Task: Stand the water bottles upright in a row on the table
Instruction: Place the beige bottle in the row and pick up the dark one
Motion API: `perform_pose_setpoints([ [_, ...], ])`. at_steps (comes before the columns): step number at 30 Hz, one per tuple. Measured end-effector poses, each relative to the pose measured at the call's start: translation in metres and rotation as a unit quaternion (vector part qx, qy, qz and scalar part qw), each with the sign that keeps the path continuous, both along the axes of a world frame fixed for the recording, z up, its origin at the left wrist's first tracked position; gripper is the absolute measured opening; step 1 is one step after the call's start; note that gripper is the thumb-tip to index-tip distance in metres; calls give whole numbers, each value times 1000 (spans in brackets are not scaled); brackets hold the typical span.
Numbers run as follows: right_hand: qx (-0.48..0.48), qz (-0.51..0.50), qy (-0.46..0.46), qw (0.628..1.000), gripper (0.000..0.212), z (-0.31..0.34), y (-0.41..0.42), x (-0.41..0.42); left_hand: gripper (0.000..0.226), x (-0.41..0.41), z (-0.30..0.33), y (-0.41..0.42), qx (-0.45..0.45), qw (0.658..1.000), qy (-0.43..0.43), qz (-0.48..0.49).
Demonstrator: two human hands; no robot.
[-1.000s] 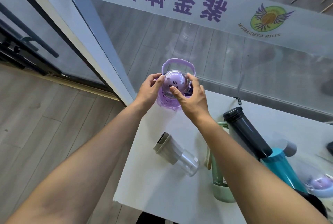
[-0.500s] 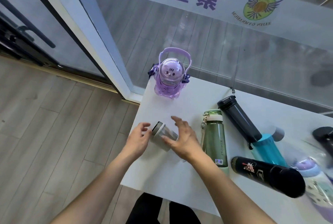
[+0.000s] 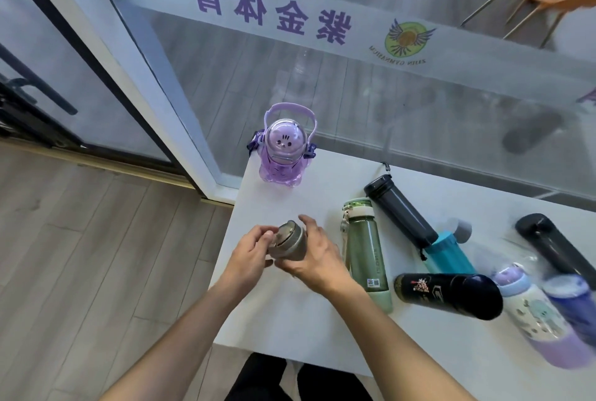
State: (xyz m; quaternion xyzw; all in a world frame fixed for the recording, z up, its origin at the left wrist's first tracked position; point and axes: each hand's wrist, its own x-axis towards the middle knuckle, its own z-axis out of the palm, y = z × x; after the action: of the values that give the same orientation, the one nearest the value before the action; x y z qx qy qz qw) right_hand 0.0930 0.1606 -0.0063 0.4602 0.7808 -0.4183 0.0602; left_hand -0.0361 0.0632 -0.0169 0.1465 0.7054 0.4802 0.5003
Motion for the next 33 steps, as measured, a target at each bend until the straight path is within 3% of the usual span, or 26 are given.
perform_pose_setpoints([
  [7,-14,-86,85,993,80,12,27,22,30,10,34,31,48,997,35,-57],
  [11,-18,-62,102,993,91,18,51,24,23,13,41,47,55,996,57,-51],
  [16,12,-15,120,993,76,20,93,19,24,20,51,69,62,995,81,-12],
  [19,25,-14,135,990,78,25,128,18,29,27,49,84,38,993,108,3],
  [23,40,-22,154,987,82,28,179,19,29,47,40,95,-27,981,183,-66],
  [28,61,-33,172,983,81,23,226,23,42,90,17,111,-93,902,331,-259],
  [31,64,-19,172,983,82,17,244,23,62,105,3,122,-122,852,391,-326],
  [33,64,-8,170,983,83,12,248,22,72,114,-2,129,-129,839,400,-346],
])
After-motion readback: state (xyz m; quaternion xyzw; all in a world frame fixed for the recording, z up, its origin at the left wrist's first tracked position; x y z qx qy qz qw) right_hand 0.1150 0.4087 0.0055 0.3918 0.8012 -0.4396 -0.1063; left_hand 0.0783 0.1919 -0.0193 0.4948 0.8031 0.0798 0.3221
